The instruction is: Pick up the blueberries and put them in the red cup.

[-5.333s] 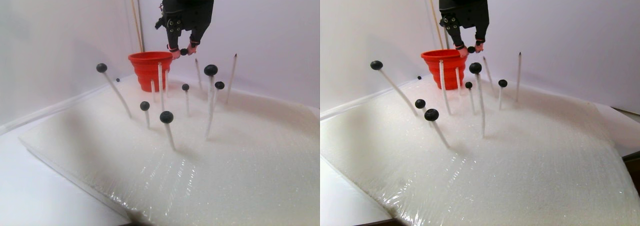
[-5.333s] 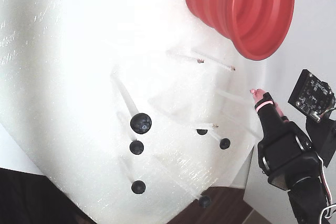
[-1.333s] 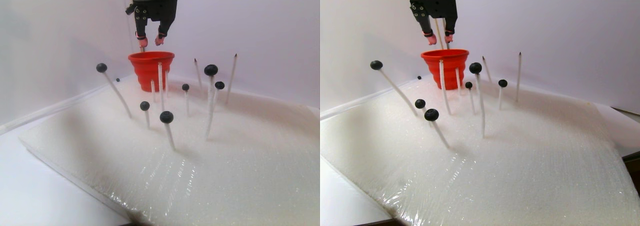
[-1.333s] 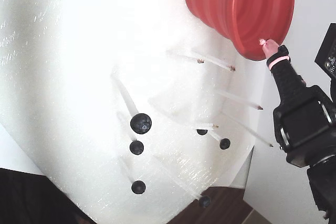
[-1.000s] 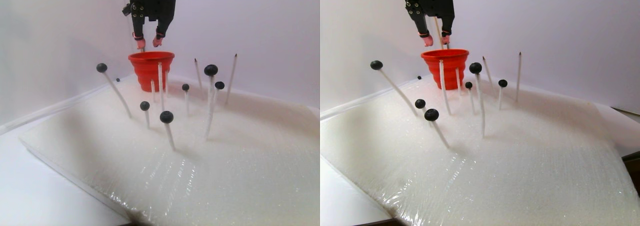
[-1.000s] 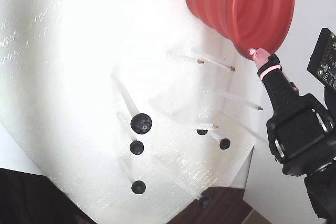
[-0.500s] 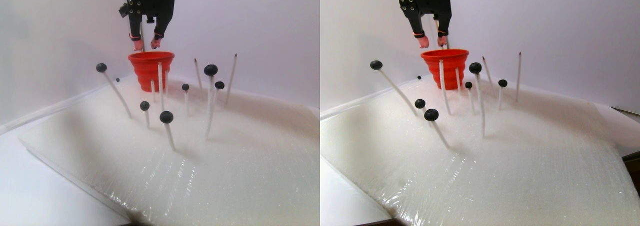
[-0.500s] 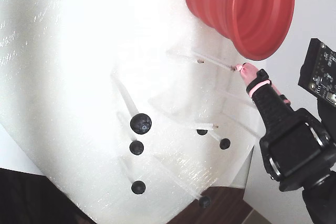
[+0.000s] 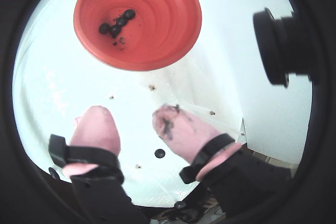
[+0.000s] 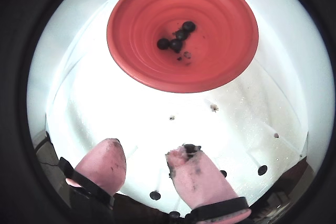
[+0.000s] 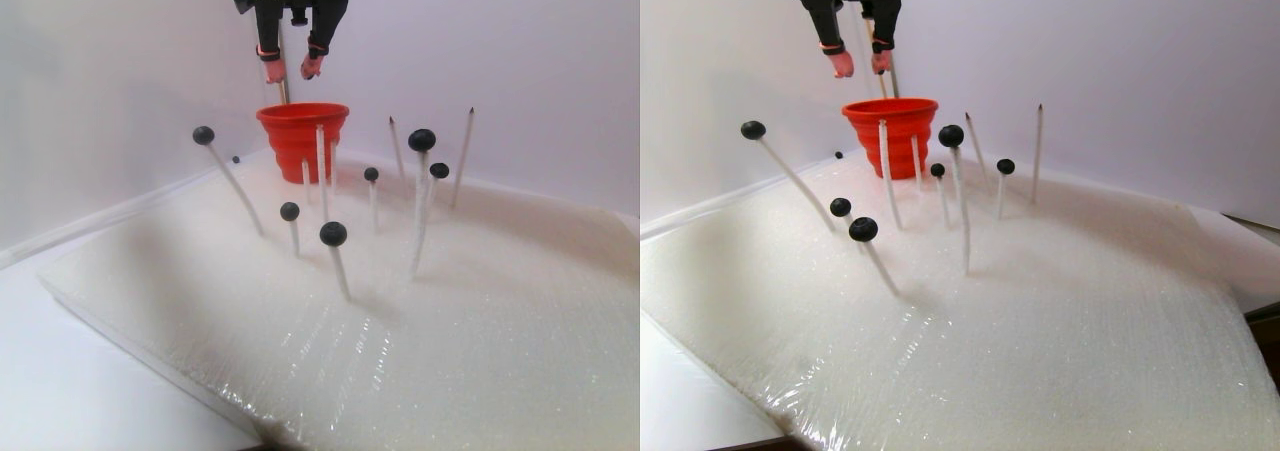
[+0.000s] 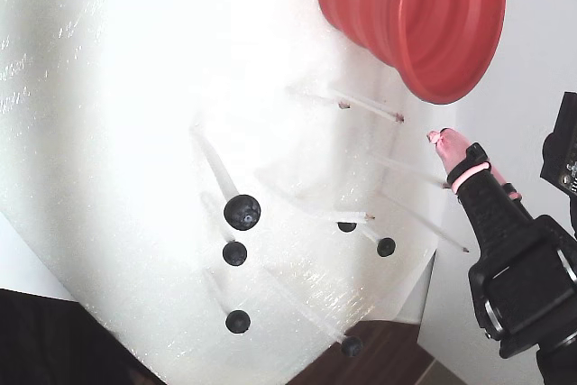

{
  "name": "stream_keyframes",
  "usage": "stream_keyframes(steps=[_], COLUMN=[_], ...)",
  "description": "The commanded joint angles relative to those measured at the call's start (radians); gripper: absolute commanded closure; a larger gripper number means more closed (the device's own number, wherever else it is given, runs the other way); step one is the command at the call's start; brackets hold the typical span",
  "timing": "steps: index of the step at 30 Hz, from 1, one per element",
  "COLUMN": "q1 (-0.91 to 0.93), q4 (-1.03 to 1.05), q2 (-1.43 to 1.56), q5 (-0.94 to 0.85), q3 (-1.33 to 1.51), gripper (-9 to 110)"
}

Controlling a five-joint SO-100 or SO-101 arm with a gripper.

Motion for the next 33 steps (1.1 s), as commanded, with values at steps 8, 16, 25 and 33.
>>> stream_keyframes(steps=[8, 16, 25, 33], q1=[0.000, 0.008, 0.021, 0.032], q4=[0.034, 0.074, 0.106, 0.147], q2=[0.166, 0.186, 0.210, 0.236], q5=[-0.028, -0.029, -0.029, -0.029], q3=[0.037, 0.049, 0.066, 0.081], gripper=[87, 87, 87, 87])
